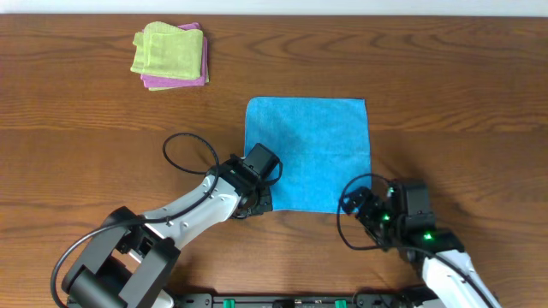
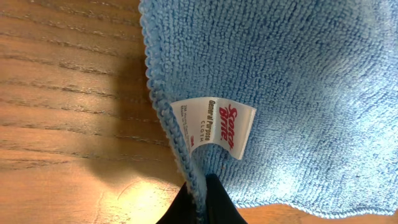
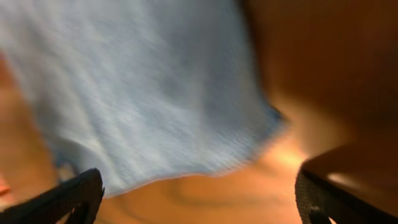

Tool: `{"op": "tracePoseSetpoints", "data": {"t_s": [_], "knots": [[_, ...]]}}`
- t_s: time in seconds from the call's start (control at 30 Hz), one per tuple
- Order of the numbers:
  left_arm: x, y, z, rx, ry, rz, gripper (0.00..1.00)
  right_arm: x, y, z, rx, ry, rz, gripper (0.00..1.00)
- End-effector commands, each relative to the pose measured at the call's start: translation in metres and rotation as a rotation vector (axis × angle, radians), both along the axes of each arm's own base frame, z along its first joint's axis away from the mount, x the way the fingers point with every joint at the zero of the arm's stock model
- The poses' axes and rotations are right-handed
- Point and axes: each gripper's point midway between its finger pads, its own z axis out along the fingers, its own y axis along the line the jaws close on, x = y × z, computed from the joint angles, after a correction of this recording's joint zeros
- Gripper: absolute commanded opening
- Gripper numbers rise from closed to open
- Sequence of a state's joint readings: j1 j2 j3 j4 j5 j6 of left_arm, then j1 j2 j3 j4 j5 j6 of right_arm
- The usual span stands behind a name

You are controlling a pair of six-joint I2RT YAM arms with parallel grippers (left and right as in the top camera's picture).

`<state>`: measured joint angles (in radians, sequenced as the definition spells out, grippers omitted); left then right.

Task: Fold the cloth
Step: 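Grasp the bottom corners of the blue cloth with both grippers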

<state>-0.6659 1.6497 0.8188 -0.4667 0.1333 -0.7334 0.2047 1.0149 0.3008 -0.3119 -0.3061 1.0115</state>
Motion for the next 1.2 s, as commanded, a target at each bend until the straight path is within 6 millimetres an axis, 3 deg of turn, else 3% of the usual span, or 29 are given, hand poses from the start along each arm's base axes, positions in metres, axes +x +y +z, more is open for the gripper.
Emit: {"op": "tracePoseSetpoints", "data": {"t_s": [0.0, 0.23, 0.43, 0.77, 1.17], "knots": [[-0.004, 0.009, -0.009, 0.048, 0.007, -0.001, 0.06, -0.007, 0.002, -0.020, 0.033, 0.067, -0.124, 0.99], [-0.003, 0.010, -0.009, 0.055, 0.000, -0.035, 0.06, -0.014, -0.005, -0.040, 0.014, 0.121, -0.204, 0.99], [-0.003, 0.011, -0.009, 0.059, -0.005, -0.054, 0.06, -0.018, -0.008, -0.043, -0.013, 0.130, -0.190, 0.50], [-0.003, 0.011, -0.009, 0.061, -0.002, -0.061, 0.06, -0.028, -0.025, -0.051, -0.097, 0.168, -0.209, 0.35], [-0.003, 0.011, -0.009, 0.061, -0.003, -0.061, 0.06, -0.031, -0.046, -0.056, -0.195, 0.169, -0.234, 0.31]]}}
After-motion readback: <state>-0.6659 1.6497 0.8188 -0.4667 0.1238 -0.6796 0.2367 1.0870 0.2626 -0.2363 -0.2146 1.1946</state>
